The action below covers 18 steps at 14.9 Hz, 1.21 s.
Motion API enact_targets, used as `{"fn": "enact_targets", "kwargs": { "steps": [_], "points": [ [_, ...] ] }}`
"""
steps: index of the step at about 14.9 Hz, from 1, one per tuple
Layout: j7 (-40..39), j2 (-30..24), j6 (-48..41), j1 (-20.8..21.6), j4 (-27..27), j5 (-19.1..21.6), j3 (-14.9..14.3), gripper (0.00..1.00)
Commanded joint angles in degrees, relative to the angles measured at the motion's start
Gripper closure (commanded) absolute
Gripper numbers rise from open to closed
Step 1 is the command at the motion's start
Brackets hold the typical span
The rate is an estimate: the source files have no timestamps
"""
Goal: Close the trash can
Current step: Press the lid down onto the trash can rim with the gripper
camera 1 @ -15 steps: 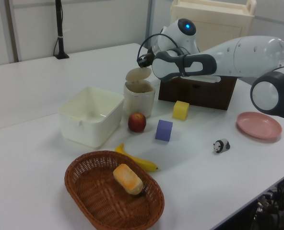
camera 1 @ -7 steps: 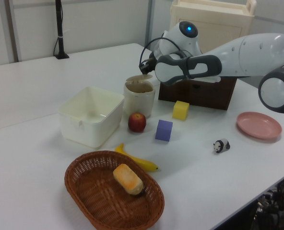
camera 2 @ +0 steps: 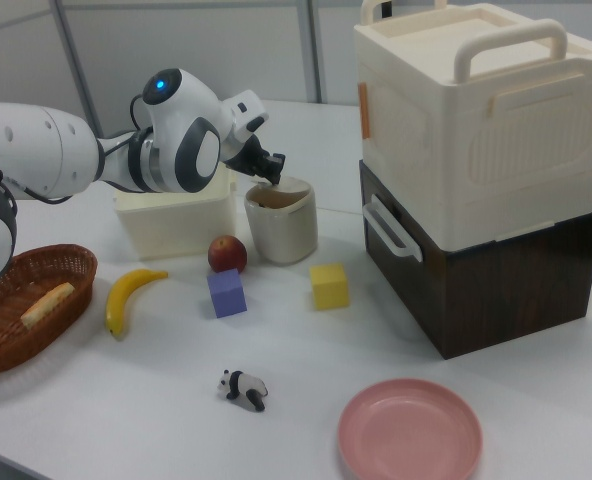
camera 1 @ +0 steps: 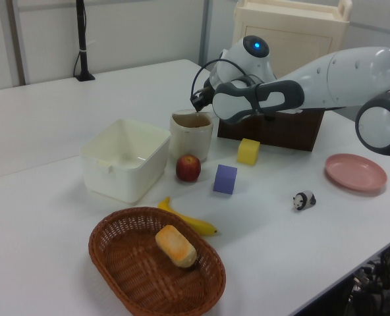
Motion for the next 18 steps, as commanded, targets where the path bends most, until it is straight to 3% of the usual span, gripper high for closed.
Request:
{"fn": "enact_targets", "kwargs": {
  "steps": [1,18],
  "points": [
    [-0.6,-1.7,0.7,0.3,-3.6,-1.3,0.0,0.99],
    [-0.6,-2.2,0.7,0.5,-7.2,-3.7,0.0,0.99]
  ]
}}
